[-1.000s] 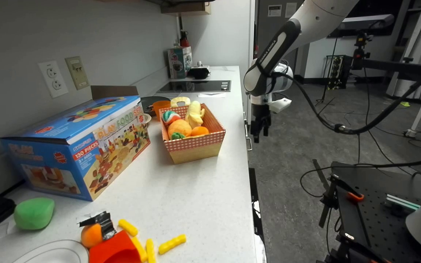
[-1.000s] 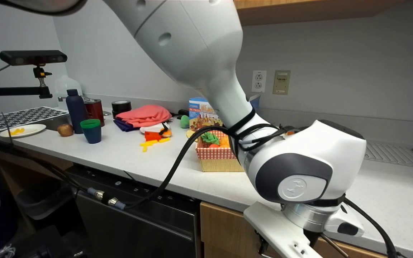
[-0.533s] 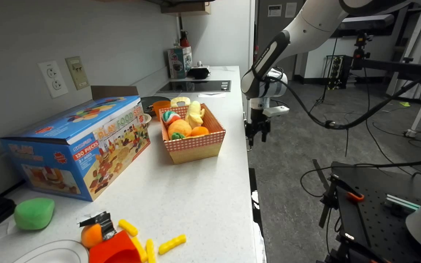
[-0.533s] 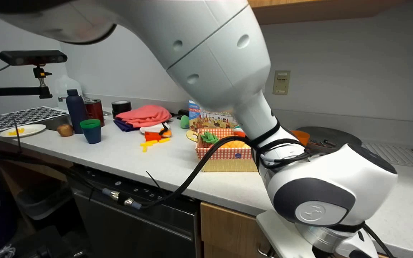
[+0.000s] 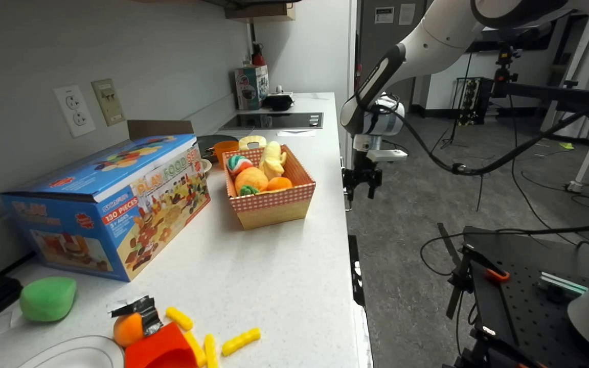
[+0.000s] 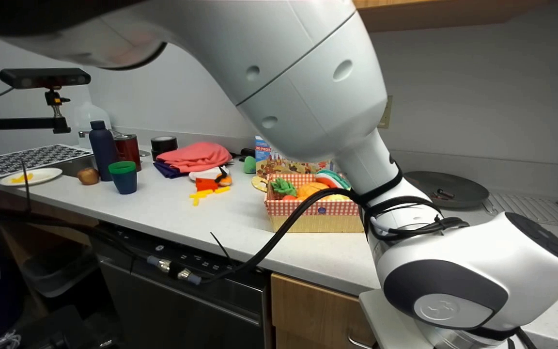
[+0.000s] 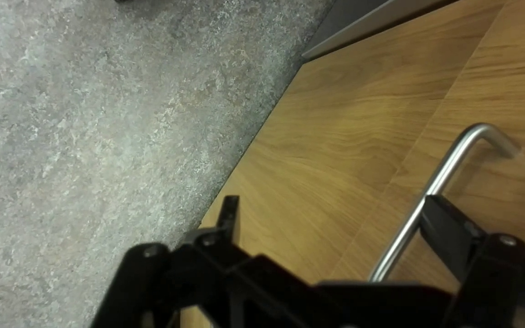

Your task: Push the drawer closed, open the drawer, place the pineapple and watermelon plush toy inside the drawer then close it.

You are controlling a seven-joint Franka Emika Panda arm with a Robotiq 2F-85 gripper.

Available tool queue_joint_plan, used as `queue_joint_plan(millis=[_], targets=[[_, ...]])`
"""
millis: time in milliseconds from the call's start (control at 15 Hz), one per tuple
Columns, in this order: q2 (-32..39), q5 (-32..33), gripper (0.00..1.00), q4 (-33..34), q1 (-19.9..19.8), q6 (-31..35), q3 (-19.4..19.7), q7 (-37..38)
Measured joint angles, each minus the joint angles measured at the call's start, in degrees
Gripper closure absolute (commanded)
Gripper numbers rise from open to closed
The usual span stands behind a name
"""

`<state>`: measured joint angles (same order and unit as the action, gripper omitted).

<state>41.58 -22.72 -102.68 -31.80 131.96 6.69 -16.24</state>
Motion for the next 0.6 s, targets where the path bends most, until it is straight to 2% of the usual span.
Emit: queue_joint_plan(millis=[600], targets=[[2.3,-7.8,0.0,3.0,-2.7,-7.8,0.0,8.7]])
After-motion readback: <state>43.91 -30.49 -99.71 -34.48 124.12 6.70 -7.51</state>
